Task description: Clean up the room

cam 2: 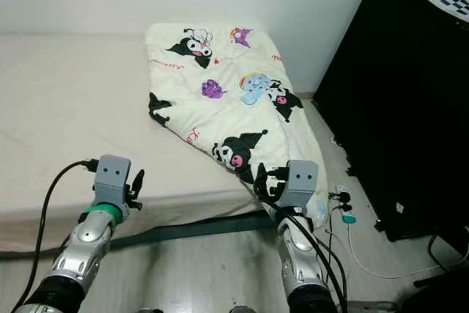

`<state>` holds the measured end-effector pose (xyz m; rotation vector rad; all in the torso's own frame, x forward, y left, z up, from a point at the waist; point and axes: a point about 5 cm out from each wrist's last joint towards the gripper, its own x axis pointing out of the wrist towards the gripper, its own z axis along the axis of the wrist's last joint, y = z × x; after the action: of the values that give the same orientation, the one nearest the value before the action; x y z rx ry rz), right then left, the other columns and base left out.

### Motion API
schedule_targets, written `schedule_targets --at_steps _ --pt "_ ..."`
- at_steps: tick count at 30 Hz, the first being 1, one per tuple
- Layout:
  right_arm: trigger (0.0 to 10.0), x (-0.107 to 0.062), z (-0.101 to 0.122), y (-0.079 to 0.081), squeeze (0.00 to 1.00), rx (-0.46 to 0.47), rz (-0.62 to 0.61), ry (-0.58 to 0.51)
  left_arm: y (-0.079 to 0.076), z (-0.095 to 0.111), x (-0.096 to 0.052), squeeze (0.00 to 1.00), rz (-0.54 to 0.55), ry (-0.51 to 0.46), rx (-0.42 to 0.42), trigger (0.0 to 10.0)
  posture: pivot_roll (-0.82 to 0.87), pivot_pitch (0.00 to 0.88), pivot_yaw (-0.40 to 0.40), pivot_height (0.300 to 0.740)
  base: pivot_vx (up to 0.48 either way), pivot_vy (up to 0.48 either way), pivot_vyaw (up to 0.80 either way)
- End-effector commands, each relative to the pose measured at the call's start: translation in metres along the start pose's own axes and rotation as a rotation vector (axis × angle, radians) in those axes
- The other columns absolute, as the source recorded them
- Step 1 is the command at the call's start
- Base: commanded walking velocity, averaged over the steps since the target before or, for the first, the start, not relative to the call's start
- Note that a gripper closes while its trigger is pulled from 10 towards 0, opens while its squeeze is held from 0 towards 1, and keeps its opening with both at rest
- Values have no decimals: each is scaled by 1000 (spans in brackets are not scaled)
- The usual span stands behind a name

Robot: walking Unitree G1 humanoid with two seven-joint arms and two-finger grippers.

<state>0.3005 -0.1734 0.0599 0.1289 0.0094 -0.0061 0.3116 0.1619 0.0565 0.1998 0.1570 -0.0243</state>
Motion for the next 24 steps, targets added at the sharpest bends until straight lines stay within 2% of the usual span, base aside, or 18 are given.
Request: schedule_targets --at_steps 1,16,24 --pt "10000 -3 -5 -5 0 1 -20 18 0 -6 -3 0 -3 13 4 10000 15 0 -3 740 0 0 0" --pt "10000 0 -5 -8 0 0 -24 23 9 -2 -3 0 32 -6 12 10000 50 28 -12 740 0 0 0" --pt "10000 1 -6 -2 0 4 -4 28 13 -4 -6 0 48 -5 10 10000 58 37 -18 740 0 0 0"
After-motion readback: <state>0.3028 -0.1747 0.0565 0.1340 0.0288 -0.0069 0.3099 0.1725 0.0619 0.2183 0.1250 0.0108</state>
